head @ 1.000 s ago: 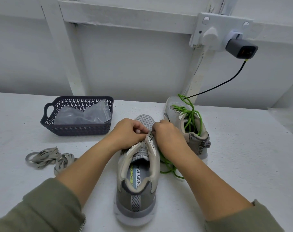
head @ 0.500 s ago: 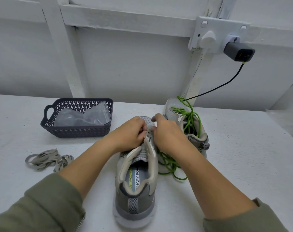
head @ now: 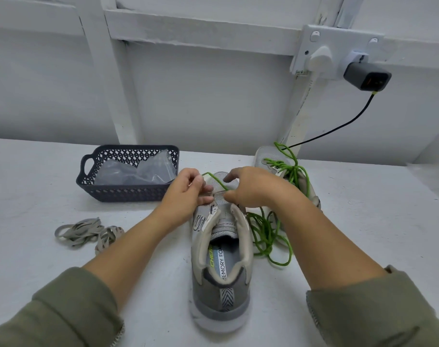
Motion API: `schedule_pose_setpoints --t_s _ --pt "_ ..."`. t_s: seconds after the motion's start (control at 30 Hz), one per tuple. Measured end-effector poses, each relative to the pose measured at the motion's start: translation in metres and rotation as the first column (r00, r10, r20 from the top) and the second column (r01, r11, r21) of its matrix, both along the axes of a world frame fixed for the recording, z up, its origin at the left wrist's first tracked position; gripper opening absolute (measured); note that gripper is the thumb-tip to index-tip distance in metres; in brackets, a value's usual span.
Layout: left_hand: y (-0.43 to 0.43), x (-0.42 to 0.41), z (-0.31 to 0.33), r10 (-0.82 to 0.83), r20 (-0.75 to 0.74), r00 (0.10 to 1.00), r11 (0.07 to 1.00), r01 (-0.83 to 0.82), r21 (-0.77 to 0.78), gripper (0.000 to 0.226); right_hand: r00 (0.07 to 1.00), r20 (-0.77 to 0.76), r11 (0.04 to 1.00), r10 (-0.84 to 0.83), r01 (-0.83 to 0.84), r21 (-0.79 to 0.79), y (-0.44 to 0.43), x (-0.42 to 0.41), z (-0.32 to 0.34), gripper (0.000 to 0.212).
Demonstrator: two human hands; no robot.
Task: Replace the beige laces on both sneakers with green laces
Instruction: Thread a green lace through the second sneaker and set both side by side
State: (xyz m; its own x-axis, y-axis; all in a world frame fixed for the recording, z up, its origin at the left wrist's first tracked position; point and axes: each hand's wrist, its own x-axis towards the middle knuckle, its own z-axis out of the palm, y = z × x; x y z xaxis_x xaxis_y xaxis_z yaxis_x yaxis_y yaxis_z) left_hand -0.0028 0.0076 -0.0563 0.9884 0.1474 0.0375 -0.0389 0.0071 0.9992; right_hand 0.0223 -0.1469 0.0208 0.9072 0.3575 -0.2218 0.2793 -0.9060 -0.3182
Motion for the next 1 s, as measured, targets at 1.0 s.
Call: schedule_pose_setpoints --t_s 1.0 --pt "0.015 -0.018 0.0 0.123 0.019 0.992 0.737 -0.104 0.668 0.011 0.99 0.14 0.996 0.018 -0.006 -0.084 0.031 0.021 -0.025 0.012"
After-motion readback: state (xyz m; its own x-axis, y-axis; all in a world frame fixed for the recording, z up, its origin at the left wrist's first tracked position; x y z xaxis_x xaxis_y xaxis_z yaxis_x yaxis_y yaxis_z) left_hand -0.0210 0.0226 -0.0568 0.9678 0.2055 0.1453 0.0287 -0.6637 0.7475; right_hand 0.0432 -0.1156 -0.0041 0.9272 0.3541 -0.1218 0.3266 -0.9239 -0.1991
